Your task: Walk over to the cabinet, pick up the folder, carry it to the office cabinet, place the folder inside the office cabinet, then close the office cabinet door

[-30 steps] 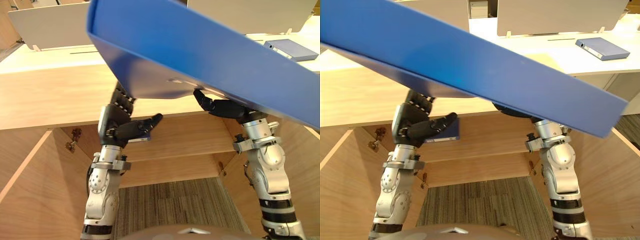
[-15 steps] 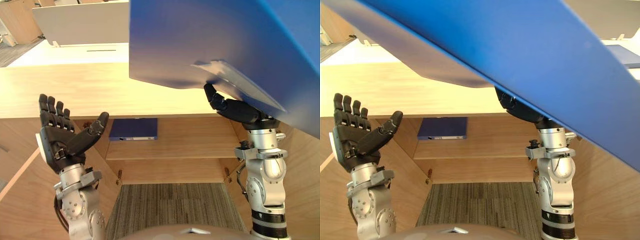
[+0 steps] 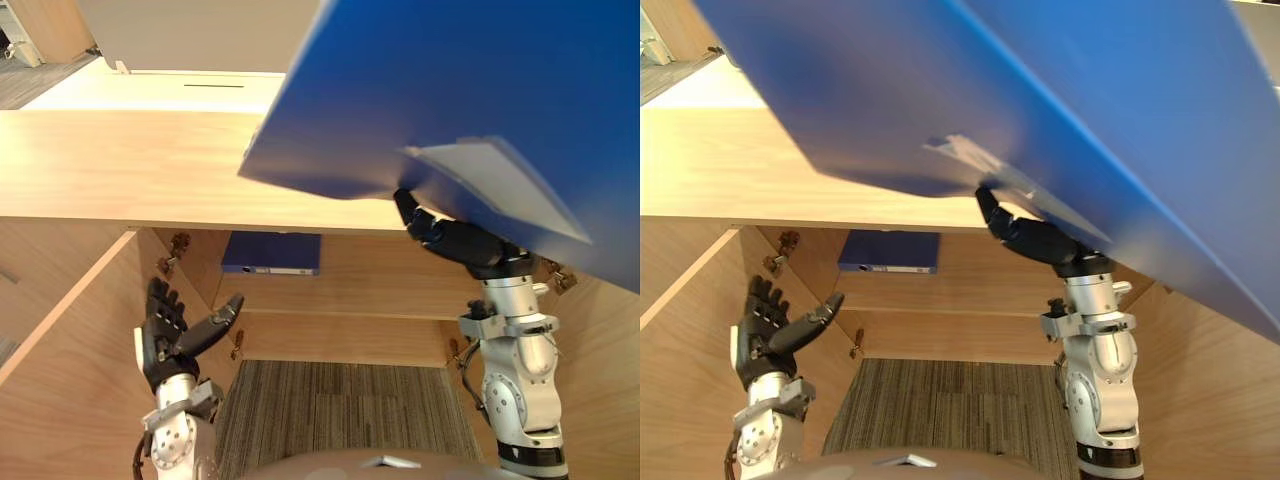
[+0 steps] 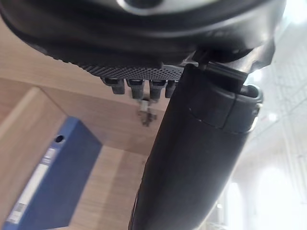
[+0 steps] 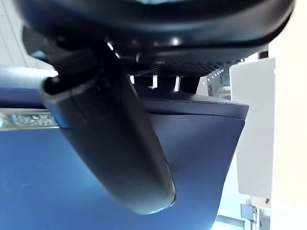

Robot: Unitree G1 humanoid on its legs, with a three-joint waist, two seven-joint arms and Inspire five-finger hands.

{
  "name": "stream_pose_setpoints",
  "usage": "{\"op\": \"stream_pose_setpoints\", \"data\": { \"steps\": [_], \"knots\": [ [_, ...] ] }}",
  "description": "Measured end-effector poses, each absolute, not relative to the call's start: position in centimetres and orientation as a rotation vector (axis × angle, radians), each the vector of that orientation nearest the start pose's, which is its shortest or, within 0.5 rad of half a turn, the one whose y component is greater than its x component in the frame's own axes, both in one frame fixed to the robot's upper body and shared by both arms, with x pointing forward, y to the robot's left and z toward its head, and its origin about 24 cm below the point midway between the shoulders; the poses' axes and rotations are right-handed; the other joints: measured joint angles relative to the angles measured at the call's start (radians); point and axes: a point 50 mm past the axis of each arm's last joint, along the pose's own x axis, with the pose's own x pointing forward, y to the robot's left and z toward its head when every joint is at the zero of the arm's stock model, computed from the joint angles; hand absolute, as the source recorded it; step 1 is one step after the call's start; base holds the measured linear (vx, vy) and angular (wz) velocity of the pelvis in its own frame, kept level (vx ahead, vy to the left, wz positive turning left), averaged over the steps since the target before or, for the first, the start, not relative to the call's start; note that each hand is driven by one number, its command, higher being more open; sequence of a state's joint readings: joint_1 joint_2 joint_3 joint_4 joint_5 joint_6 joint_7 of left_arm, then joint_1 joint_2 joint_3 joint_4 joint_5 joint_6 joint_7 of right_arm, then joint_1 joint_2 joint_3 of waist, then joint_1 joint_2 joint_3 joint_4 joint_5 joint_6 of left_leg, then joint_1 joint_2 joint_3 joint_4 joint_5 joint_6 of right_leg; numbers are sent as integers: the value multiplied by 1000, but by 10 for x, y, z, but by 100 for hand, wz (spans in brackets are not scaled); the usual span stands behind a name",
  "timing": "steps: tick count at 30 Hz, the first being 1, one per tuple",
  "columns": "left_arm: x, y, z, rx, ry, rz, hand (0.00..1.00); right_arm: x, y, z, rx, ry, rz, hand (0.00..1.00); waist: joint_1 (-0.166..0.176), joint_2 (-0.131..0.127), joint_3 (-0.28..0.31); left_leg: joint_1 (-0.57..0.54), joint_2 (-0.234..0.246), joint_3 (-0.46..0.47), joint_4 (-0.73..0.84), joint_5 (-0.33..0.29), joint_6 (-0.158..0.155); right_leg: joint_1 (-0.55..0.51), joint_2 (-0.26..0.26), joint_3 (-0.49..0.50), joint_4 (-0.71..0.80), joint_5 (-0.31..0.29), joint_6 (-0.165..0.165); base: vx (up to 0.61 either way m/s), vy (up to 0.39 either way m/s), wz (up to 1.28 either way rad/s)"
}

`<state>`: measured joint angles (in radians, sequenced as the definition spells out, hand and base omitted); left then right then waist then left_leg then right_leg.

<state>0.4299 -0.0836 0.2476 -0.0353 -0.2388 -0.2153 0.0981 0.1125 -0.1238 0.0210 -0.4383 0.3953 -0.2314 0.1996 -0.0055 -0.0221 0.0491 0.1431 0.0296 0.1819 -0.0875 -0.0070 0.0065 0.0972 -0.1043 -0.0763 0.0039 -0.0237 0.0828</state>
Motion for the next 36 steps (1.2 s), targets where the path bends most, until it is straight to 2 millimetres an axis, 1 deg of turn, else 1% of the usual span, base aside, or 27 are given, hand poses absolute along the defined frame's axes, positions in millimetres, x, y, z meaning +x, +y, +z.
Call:
{"op": "stream_pose_setpoints", "data": {
  "steps": [3,4,7,8,9,11,16,17,19,22,23,24,26,27,28,30,31,32,33,34,35,36],
  "knots": [
    [131,223,-31,-163,223,528,100,213,-151,126,236,-498,290,0,0,0,0,-9,0,0,0,0,-1,-9,0,0,0,0,0,0,0,0],
    [127,221,-46,-159,295,519,100,214,-147,114,237,-428,315,0,1,-1,1,-10,0,0,0,0,-1,-10,0,0,0,0,0,0,0,0],
    [120,216,-65,-143,398,500,100,215,-141,99,233,-343,348,0,2,-2,1,-12,0,0,0,-1,-2,-13,0,0,0,0,0,0,0,0],
    [114,213,-78,-129,473,485,100,215,-136,88,224,-283,378,0,2,-2,1,-14,0,1,0,-2,-2,-14,1,1,0,0,0,0,0,0],
    [112,212,-83,-119,504,476,100,215,-134,84,225,-263,389,0,2,-2,1,-15,0,1,0,-2,-3,-16,1,2,0,0,0,0,0,0],
    [102,206,-103,-66,629,402,100,212,-123,71,216,-187,450,0,3,-1,6,-23,2,3,0,-2,-3,-26,2,4,0,0,0,-17,-10,-2],
    [86,201,-122,5,768,312,100,207,-108,55,174,-111,526,0,5,-1,16,-36,5,11,3,-3,-4,-44,6,13,-2,0,-1,-16,-10,-4],
    [85,202,-124,10,781,307,100,206,-108,53,170,-103,528,0,5,-2,17,-43,5,12,6,-3,-4,-47,6,13,-1,0,-2,-20,-16,-4],
    [86,206,-131,41,825,283,100,207,-106,44,119,-67,526,0,8,0,39,-61,4,11,14,-3,-5,-64,8,13,2,2,-4,0,0,0],
    [96,213,-131,96,816,278,100,211,-104,39,7,-48,546,0,13,1,86,-102,8,20,46,-11,-8,-97,10,23,8,9,-11,-36,-10,-9],
    [103,215,-130,119,810,272,100,214,-102,38,-63,-53,564,0,14,2,112,-140,13,21,87,-25,-7,-120,10,26,17,12,-13,-33,-9,-5],
    [108,216,-130,126,805,271,100,217,-101,38,-100,-58,572,0,14,2,127,-164,17,21,115,-35,-5,-134,11,27,23,14,-14,-77,-12,-3],
    [128,216,-126,137,763,267,100,231,-97,43,-213,-91,601,0,16,17,194,-277,39,14,245,-78,-4,-210,18,27,72,14,-16,-98,-6,2],
    [136,215,-124,138,747,263,100,236,-97,46,-247,-109,603,0,18,23,217,-307,44,10,277,-86,-2,-231,20,27,88,13,-17,-159,8,7],
    [157,210,-118,143,701,249,100,248,-98,57,-335,-162,598,0,25,43,276,-390,57,-2,349,-101,2,-304,25,23,141,8,-23,-149,6,4],
    [170,209,-112,150,661,244,100,257,-98,67,-394,-211,593,0,30,54,317,-448,67,-3,402,-112,1,-366,29,22,199,-4,-30,-145,0,-2],
    [179,210,-107,155,632,245,100,266,-97,76,-432,-248,587,0,30,55,339,-511,73,-5,453,-117,4,-436,28,23,264,-18,-32,-219,-27,0],
    [193,211,-99,165,587,252,100,276,-96,89,-509,-307,567,0,28,54,359,-618,80,-15,534,-135,7,-554,23,23,374,-51,-32,-221,-32,5],
    [198,211,-96,166,571,255,100,280,-97,93,-542,-325,555,0,28,54,373,-641,80,-21,556,-145,7,-580,21,22,404,-66,-32,-253,-46,14],
    [208,210,-89,163,533,263,100,287,-99,100,-595,-355,534,0,31,52,412,-695,86,-30,618,-160,5,-637,17,21,476,-92,-35,-155,-35,9],
    [210,210,-87,154,521,270,100,288,-101,102,-614,-362,527,0,36,52,416,-723,90,-33,645,-169,4,-665,17,21,506,-100,-36,-247,-66,4],
    [214,210,-82,144,493,279,100,288,-103,104,-629,-371,517,0,45,51,417,-784,105,-36,698,-189,1,-726,16,21,559,-119,-39,-216,-50,-2]
  ]
}}
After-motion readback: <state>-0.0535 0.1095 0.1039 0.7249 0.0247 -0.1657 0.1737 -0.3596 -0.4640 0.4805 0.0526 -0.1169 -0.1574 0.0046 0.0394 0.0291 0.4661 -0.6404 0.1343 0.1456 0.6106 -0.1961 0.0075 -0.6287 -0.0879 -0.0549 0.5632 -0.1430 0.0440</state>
